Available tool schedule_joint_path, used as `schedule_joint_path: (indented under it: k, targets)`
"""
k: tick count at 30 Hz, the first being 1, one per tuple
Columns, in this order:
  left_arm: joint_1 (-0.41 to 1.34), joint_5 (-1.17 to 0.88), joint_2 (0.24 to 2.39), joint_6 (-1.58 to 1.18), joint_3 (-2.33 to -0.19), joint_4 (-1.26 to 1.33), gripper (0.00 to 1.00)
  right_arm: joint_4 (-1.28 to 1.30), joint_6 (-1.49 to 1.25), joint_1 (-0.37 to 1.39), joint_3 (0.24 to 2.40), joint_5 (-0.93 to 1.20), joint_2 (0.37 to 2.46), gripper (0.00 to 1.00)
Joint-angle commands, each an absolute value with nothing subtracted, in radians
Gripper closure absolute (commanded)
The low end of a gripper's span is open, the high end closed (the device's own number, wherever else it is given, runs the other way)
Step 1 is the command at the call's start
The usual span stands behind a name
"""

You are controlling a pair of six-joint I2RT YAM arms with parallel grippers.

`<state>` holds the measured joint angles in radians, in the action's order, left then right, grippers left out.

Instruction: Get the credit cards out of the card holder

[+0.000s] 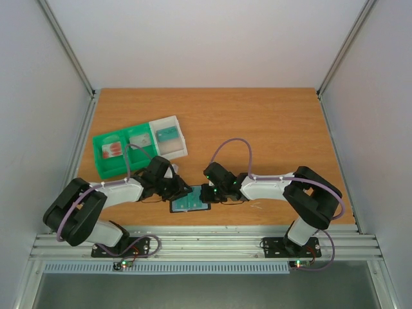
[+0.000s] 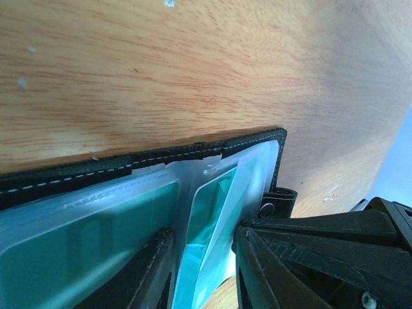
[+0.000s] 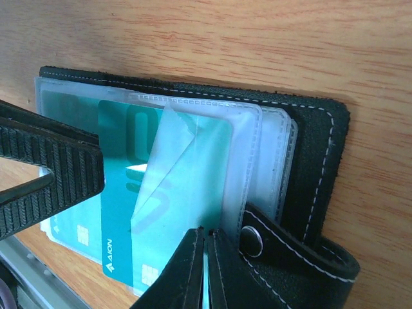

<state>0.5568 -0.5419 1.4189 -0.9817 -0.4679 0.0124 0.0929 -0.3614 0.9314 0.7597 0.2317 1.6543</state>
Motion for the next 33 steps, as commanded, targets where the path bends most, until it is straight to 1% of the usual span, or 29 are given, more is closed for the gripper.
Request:
schedule_joint_path:
  k: [1,3,7,8,9,18,24,30,33]
  targets:
    - [0.558,-0.519,1.442,-0.966,-0.458,0.042,0.72,0.103,-0.371,0.937,0.737,0.222,1.677,0.94]
    - [0.559,-0.519,1.448,-0.966,-0.459,0.046,0.77,0.103,-0.371,0.937,0.738,0.222,1.677,0.94]
    - [0.559,-0.527,1.437,-0.965,-0.457,0.049,0.94,0.104,-0.371,0.937,0.738,0.222,1.677,0.94]
    - [0.559,-0.527,1.428,-0.963,-0.457,0.045,0.98,0.104,-0.371,0.936,0.737,0.221,1.677,0.94]
    - [0.56,-0.524,1.415,-0.961,-0.459,0.034,0.99,0.106,-0.371,0.937,0.736,0.22,1.677,0.94]
    - [0.557,-0.436,1.259,-0.878,-0.53,-0.233,0.99,0.12,-0.341,0.933,0.747,0.225,1.653,0.93]
    - [0.556,-0.411,1.158,-0.826,-0.576,-0.38,1.0,0.199,-0.259,0.93,0.786,0.219,1.562,0.91]
    - [0.555,-0.52,1.086,-0.732,-0.652,-0.478,1.0,0.354,-0.084,0.915,0.863,0.266,1.387,0.86]
    - [0.557,-0.594,1.03,-0.685,-0.68,-0.504,1.0,0.479,0.032,0.905,0.922,0.303,1.318,0.83]
